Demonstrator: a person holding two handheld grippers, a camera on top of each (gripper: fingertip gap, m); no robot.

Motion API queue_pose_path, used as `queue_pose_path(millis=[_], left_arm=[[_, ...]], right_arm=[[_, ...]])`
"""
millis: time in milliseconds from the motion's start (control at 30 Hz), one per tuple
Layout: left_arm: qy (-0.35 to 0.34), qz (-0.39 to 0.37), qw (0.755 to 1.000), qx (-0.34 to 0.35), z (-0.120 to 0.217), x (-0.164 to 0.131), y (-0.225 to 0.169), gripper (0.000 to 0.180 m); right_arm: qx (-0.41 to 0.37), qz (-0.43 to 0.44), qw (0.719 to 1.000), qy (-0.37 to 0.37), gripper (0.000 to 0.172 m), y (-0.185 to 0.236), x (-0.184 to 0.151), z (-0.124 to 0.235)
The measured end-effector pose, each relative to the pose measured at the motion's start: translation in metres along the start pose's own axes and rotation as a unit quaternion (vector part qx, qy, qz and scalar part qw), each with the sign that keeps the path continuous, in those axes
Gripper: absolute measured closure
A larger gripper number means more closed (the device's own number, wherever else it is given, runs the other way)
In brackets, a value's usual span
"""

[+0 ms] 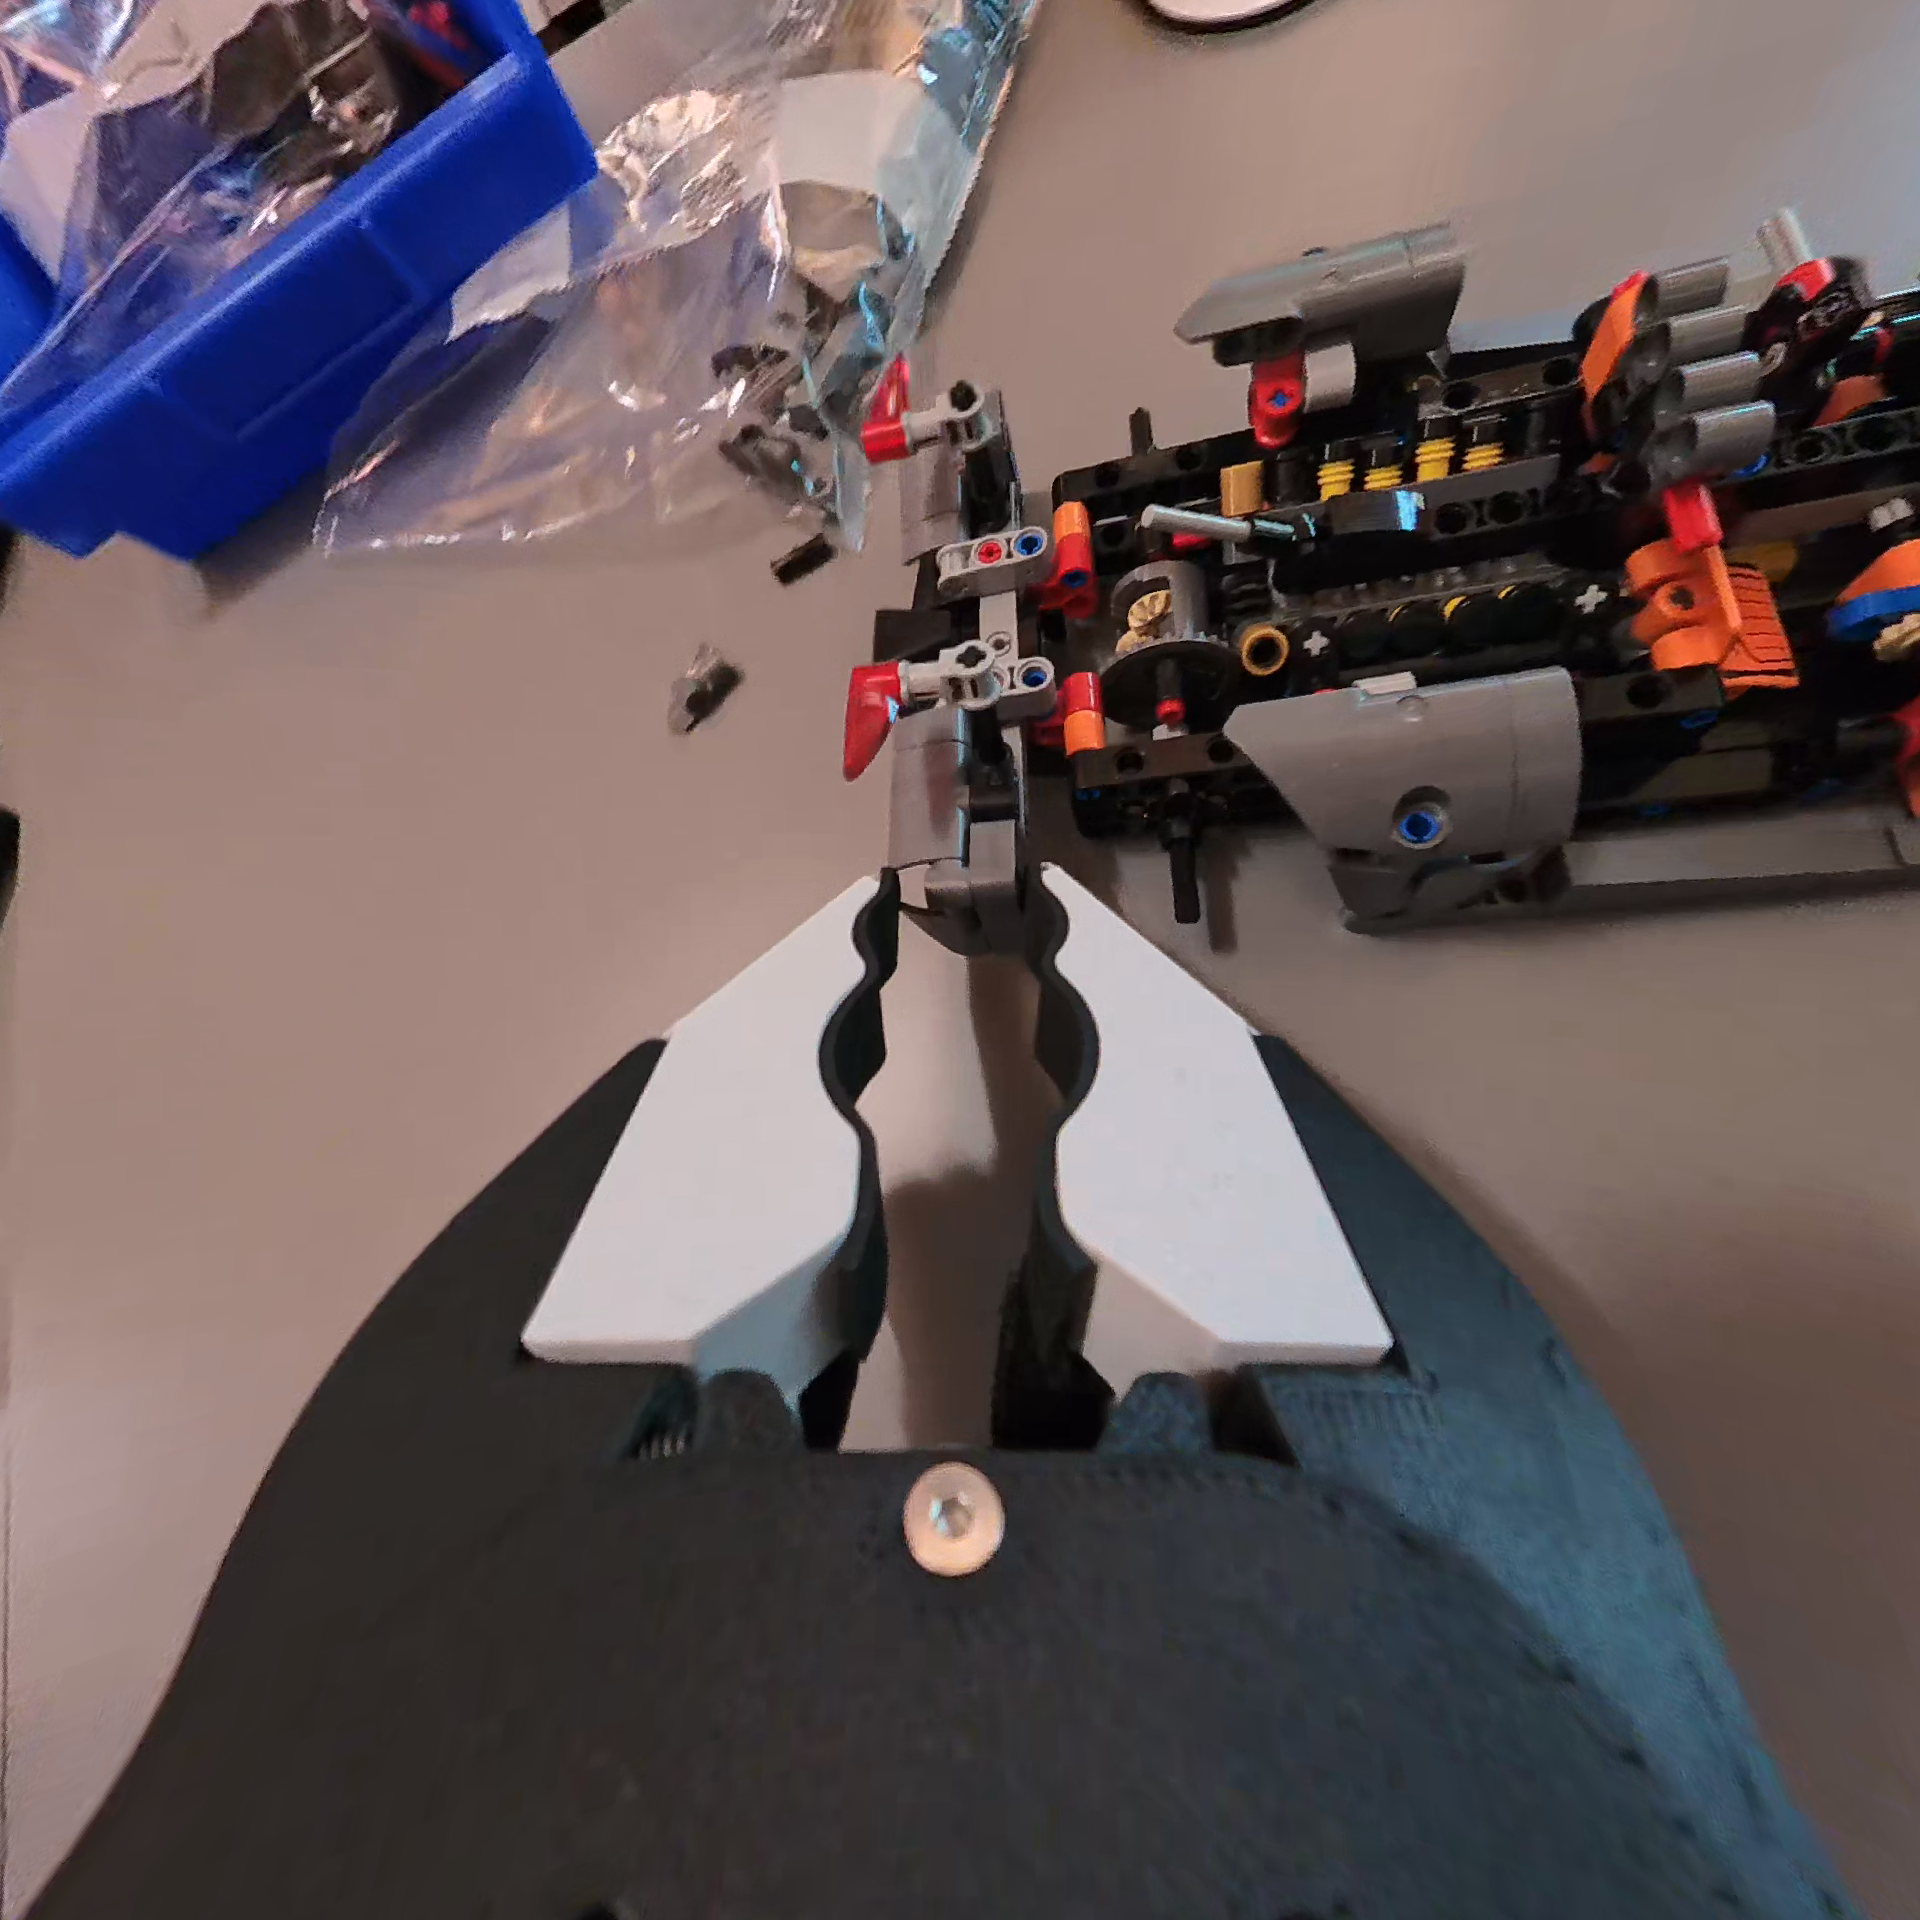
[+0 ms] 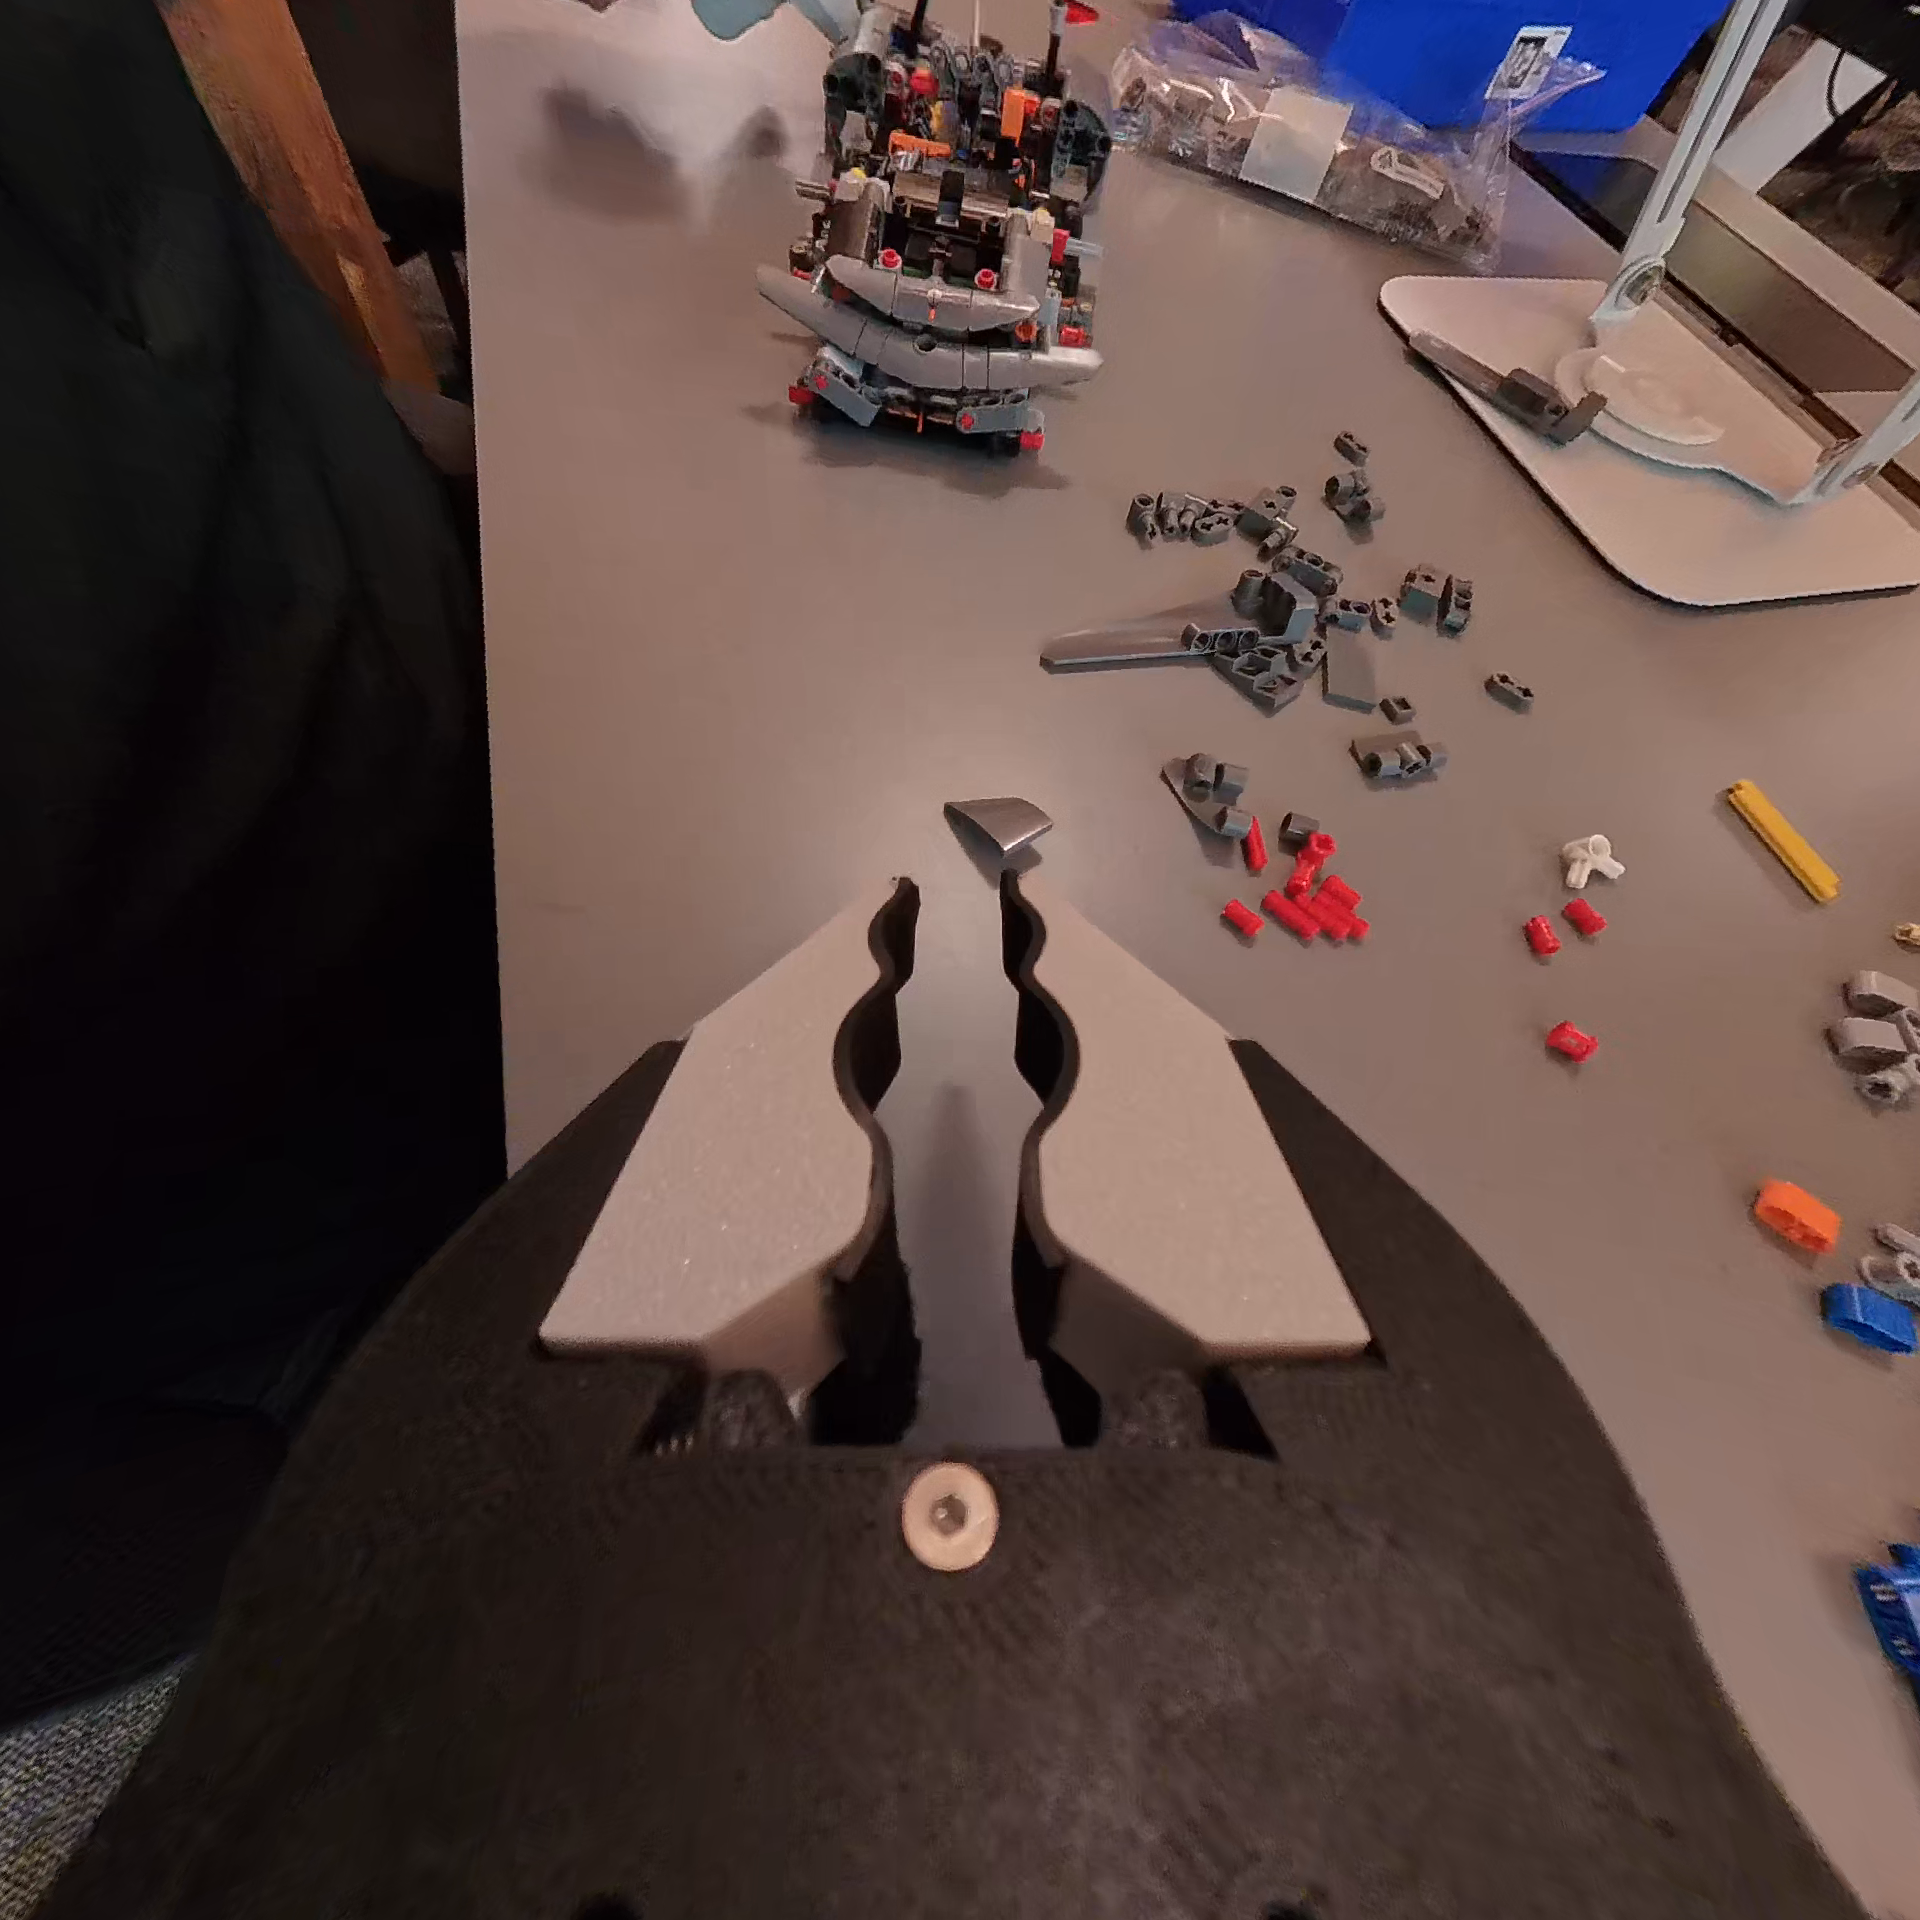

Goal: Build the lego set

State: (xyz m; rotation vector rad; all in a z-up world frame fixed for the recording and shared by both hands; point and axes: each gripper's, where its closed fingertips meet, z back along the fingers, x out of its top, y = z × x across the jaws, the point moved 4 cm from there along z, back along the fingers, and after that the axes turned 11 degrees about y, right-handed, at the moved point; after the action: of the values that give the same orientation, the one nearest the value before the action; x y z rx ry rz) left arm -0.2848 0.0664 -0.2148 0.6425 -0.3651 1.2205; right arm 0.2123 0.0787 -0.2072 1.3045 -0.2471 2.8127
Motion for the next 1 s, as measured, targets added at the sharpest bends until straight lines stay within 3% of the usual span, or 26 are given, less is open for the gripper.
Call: queue_pose_path(millis=[333, 433, 800, 900, 1000], left_arm=[[-0.003, 0.033, 0.999, 0.033, 0.025, -0.029, -0.008, 0.158], [-0.018, 0.040, 0.998, 0.044, 0.031, -0.032, -0.004, 0.149], [-0.102, 0.031, 0.993, 0.042, 0.061, -0.028, -0.001, 0.152], [-0.123, 0.009, 0.991, 0.054, 0.063, -0.018, 0.000, 0.155], [-0.148, -0.007, 0.987, 0.062, 0.065, -0.004, 0.004, 0.157]], right_arm=[[-0.002, 0.022, 0.999, 0.029, 0.153, -0.014, 0.005, -0.018], [-0.002, 0.031, 0.998, 0.053, 0.150, -0.016, 0.007, -0.024], [-0.045, 0.059, 0.993, 0.093, 0.140, -0.032, 0.041, -0.042], [-0.089, 0.028, 0.988, 0.124, 0.136, -0.049, 0.054, -0.060], [-0.075, -0.001, 0.987, 0.139, 0.137, -0.043, 0.064, -0.081]])
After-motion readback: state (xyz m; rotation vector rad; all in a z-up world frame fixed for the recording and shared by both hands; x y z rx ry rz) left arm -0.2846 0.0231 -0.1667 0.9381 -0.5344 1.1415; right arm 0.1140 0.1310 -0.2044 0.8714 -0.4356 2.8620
